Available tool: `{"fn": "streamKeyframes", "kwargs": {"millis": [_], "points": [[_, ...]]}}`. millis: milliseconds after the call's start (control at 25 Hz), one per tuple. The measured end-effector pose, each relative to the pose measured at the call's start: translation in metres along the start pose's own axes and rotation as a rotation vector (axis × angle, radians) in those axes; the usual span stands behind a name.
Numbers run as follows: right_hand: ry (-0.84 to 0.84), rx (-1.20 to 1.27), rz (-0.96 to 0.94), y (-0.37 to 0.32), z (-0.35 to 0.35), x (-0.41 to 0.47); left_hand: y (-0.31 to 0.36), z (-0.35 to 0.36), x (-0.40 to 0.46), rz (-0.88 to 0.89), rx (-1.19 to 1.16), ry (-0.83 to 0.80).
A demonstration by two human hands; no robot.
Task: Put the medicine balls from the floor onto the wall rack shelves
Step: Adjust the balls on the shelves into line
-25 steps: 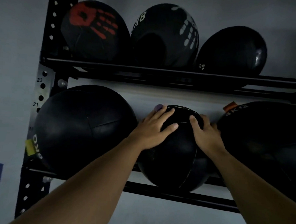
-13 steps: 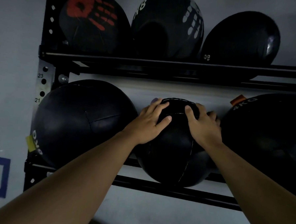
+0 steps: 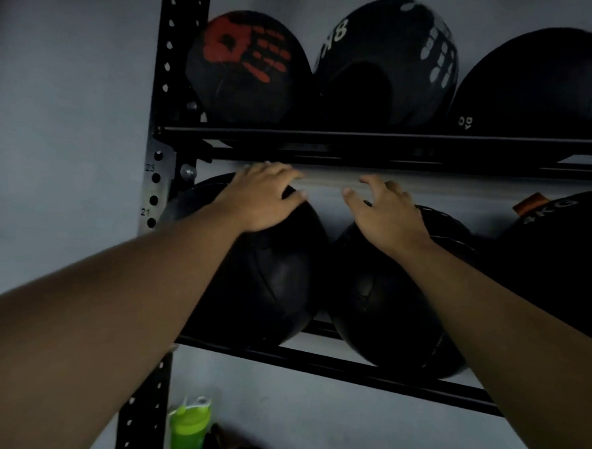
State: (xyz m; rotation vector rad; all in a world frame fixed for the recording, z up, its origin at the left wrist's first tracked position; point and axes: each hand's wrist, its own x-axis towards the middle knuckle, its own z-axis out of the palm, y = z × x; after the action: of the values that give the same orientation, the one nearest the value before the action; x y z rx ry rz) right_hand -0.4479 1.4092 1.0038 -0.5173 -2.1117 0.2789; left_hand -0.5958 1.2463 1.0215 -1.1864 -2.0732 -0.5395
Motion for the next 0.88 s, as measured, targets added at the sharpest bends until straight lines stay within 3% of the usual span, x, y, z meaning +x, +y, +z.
{"fn": "streamKeyframes", "kwargs": {"millis": [200,320,480,600,880], "points": [[-0.070,0.038,-0.086,-0.105,0.075,-0.002,-0.111,-0.021,-0.027,-0.308,-0.234,0.085],[-0.100,-0.039,-0.105,-0.138,0.117,-0.008,-0.147,-0.006,-0.039,-0.357,-0.391,0.049],[-0.014,-0.091,-0.080,-0.130,0.129,-0.010,-0.138,0.024,-0.038,-0.301,-0.560,0.098],[-0.002,-0.054,-0.060,-0.119,0.125,-0.006,-0.124,0.032,-0.030,-0.305,-0.503,0.171],[0.031,0.037,-0.043,-0.104,0.117,-0.013,-0.109,0.032,-0.026,-0.258,-0.397,0.156]]}}
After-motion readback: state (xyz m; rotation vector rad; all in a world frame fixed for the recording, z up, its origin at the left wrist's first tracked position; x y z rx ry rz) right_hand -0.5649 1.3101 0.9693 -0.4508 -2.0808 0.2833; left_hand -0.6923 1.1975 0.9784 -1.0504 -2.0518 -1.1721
